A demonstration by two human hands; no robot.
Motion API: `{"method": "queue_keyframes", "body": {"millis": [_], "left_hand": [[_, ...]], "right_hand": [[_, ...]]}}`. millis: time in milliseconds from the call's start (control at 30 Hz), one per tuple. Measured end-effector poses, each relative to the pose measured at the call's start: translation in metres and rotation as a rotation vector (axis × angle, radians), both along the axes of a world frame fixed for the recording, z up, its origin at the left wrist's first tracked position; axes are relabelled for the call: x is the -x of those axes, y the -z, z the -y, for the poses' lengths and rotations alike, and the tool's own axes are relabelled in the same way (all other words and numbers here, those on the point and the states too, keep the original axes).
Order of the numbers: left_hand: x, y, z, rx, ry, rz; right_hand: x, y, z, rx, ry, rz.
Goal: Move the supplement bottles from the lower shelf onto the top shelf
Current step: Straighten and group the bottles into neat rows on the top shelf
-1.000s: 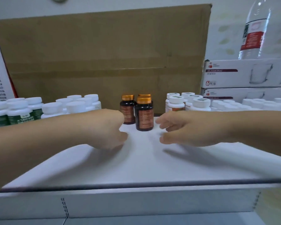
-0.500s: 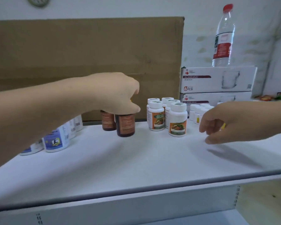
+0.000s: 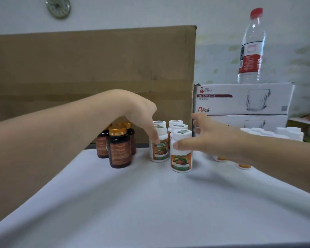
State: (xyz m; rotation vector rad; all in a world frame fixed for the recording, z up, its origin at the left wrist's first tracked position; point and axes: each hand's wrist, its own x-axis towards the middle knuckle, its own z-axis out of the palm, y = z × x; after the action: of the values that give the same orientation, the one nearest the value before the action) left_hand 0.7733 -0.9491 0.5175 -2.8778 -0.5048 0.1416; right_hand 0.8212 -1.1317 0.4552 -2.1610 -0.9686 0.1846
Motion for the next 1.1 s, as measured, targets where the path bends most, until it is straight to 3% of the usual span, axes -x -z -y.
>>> {"method": "queue_keyframes", "body": {"millis": [100,267,600,933,1100], "left_hand": [[-0.004,0.005,-0.001,0.019,-0.021,-0.068],[-0.011,0.009,-0.004,0.064,0.046,-0.096],[-0.019,0.016,-0.016,0.121,0.129,-0.023],[-0.007,0.041,-0.024,0.169,0.228,0.165],[-0.006,0.042,-0.024,0.171,0.226,0.148]], "right_hand": [[-0.009,0.013,-0.012,-0.168,-0.072,-0.159],[-0.016,0.032,-0.024,-0.344,-0.085,-0.211],[-0.021,0.046,-0.022,-0.308,-0.098,-0.185],[-0.022,0.048,-0.023,-0.314,-0.127,-0.186],[-0.023,0.048,-0.024,-0.332,-0.126,-0.221]]}}
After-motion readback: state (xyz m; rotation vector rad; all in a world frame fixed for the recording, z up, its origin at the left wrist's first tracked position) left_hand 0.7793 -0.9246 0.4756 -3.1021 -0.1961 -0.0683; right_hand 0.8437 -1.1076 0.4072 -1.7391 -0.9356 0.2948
